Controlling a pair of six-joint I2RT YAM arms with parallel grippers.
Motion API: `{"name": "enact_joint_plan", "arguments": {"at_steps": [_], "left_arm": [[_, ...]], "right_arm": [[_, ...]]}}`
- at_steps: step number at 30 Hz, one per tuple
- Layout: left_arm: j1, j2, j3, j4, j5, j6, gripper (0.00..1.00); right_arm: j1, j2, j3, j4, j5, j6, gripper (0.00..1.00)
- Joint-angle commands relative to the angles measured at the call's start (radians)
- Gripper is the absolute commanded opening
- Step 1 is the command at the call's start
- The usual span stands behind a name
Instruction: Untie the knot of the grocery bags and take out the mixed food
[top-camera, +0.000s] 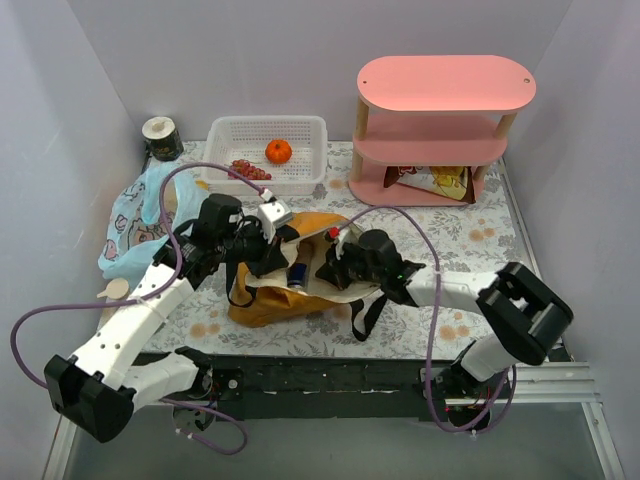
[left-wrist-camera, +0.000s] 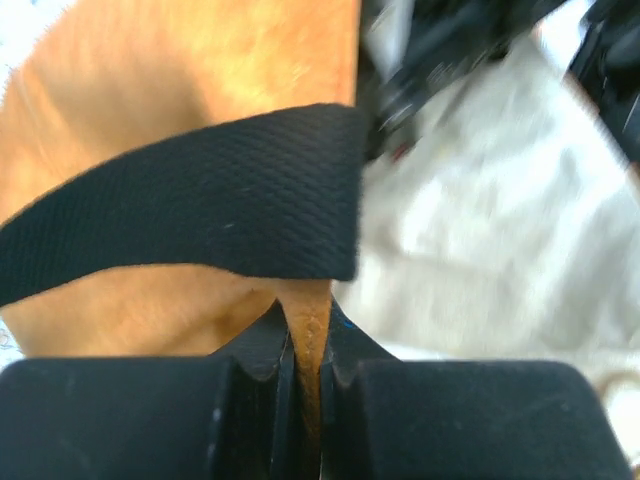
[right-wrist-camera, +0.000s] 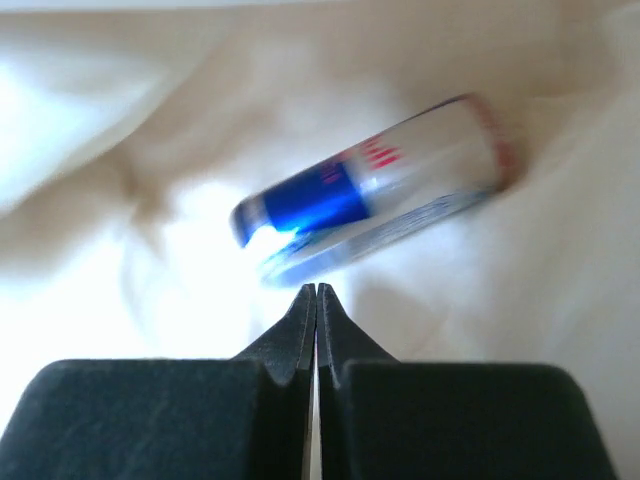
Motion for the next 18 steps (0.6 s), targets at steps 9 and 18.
{"name": "enact_joint_plan", "arguments": {"at_steps": [9, 18], "left_arm": [[0.003, -0.008, -0.113, 0.076, 0.003, 0.035, 0.43], [0.003, 0.07, 0.352, 0.128, -0.199, -0.083, 0.84]], "right_arm": [[-0.017, -0.244, -0.128, -0.088, -0.043, -0.193, 0.01], [-0.016, -0.212, -0.056, -0.078, 0.003, -0.173, 0.11]]}}
